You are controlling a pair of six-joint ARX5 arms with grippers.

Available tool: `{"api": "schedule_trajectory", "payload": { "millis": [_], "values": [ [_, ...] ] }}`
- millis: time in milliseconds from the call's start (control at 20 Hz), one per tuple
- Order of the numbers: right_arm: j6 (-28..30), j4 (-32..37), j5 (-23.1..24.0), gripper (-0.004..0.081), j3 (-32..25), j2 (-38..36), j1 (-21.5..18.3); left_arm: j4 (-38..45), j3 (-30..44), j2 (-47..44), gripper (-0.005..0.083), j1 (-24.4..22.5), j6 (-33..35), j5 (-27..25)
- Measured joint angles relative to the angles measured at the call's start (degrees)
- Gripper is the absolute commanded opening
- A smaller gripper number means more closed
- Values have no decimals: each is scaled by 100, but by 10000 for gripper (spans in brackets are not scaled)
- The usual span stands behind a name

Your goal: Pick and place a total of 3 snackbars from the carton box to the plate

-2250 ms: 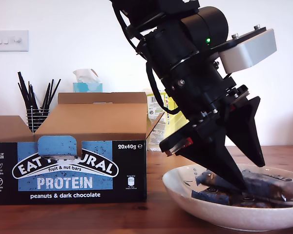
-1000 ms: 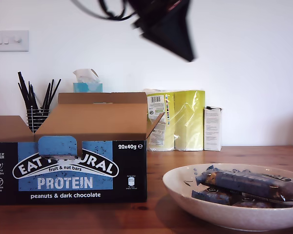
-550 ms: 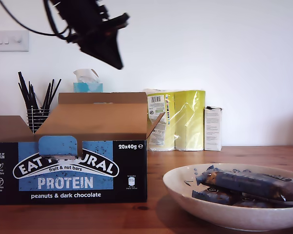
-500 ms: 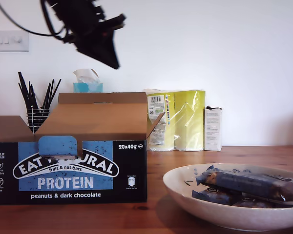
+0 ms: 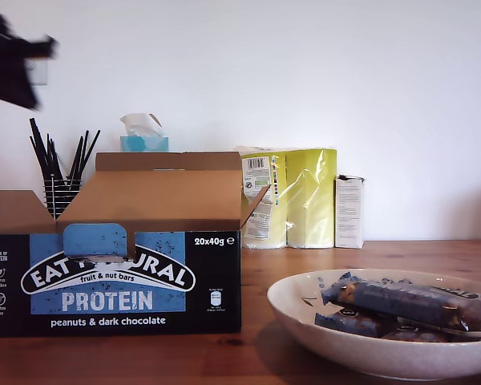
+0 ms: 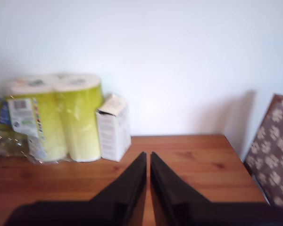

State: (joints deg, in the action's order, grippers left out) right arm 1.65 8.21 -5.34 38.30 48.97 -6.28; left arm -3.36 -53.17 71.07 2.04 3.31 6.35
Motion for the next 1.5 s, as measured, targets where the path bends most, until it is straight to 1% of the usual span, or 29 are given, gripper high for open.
{"api": "schedule_trajectory", "payload": {
  "millis": [100, 200, 300, 400, 600, 800, 950, 1050, 1200, 1350, 1500],
  "values": [
    [122, 389, -9, -13, -332, -79, 15, 487, 584, -691, -22, -160, -157, -149],
    [131, 831, 17, -13, -962, -260, 81, 774, 1027, -1222, -22, -131, -170, -245],
    [136, 984, 131, -13, -1491, -531, 125, 990, 1460, -1633, -22, -90, -328, -304],
    [133, 1003, 138, -13, -1875, -1016, 190, 1196, 1961, -2031, -22, -17, -461, -428],
    [131, 966, 129, -13, -2487, -2177, 525, 1565, 3099, -2905, -22, 221, -474, -710],
    [125, 223, 131, -13, -3115, -3121, 682, 1565, 4072, -4011, -22, 374, -476, -885],
    [138, -372, 122, -13, -3220, -3759, 756, 1180, 4474, -4937, -22, 376, -501, -944],
    [144, -798, 120, -13, -3215, -4249, 758, 752, 4540, -5499, -22, 376, -514, -944],
    [144, -1453, 120, -13, -3215, -4861, 789, 33, 4542, -6107, -22, 376, -514, -979],
    [144, -1878, 92, -13, -3198, -4846, 798, -529, 4540, -6712, -22, 376, -529, -1047],
    [-15, -2052, -31, -13, -3200, -4846, 831, -1285, 4538, -7119, -22, 376, -610, -1132]
  ]
}}
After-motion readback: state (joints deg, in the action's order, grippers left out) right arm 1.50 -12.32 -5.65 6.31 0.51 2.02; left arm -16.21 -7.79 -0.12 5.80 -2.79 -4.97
